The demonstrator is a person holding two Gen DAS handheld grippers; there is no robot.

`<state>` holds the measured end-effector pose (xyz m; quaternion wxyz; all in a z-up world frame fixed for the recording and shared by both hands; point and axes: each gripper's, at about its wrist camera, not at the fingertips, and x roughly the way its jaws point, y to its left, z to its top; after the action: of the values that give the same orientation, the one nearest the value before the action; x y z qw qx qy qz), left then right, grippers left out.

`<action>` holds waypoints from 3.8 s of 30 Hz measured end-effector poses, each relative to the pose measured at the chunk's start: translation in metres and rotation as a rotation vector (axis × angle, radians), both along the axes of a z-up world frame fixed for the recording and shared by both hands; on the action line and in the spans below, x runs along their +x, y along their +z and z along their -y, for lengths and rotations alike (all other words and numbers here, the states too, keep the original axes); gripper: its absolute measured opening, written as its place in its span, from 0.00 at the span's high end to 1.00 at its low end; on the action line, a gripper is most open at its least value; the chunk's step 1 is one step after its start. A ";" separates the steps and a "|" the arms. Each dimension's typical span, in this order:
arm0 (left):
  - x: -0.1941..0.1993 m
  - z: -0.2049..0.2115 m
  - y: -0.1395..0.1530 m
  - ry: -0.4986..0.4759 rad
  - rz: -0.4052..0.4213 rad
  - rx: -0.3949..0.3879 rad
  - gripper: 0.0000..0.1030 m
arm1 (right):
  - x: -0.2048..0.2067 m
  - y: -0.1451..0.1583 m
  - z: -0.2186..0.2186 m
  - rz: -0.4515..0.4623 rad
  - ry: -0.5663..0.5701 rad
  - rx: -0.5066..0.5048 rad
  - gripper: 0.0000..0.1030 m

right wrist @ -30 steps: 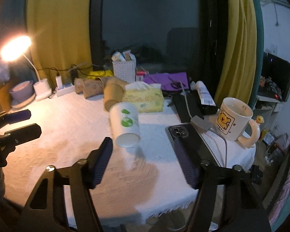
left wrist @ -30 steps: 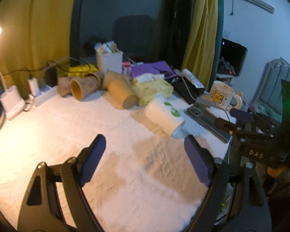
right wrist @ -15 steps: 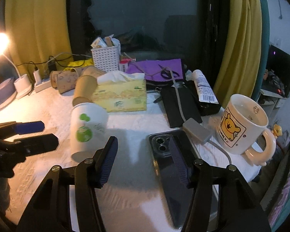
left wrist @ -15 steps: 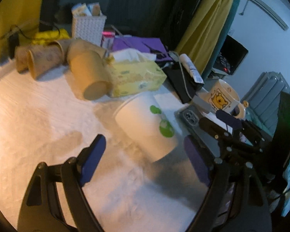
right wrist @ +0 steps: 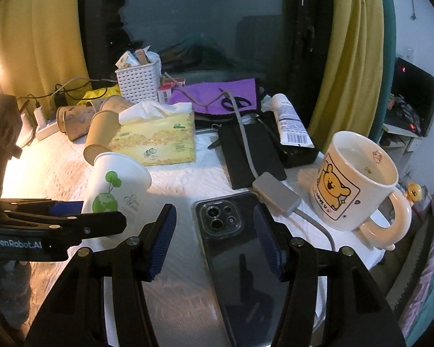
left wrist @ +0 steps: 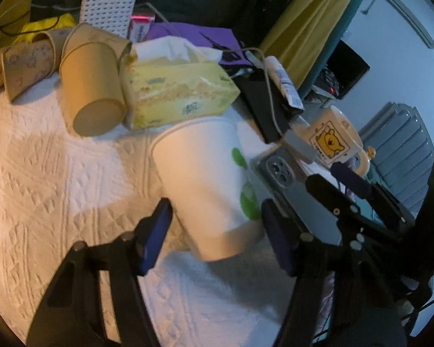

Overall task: Flip cup upright
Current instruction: 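Close the right gripper around the cup body and lift it, then rotate the held cup with the right gripper until its rim faces up, then lower the upright cup onto the tablecloth with the right gripper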

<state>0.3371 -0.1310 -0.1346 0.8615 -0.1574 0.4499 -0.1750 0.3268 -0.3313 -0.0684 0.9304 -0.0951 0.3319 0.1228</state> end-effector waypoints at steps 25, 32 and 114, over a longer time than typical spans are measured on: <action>-0.156 -0.072 0.033 0.021 0.356 0.367 0.38 | -0.082 0.021 -0.087 -0.041 0.232 0.180 0.43; -0.202 -0.087 0.029 0.023 0.412 0.417 0.38 | -0.118 0.027 -0.124 -0.093 0.354 0.249 0.42; -0.193 -0.226 0.007 0.343 0.215 0.101 0.23 | -0.095 -0.031 -0.221 0.097 0.356 -0.026 0.35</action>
<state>0.1437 0.0951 -0.1275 0.9285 -0.1688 0.3302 -0.0186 0.2315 -0.1106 -0.0991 0.9076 -0.1700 0.2663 0.2764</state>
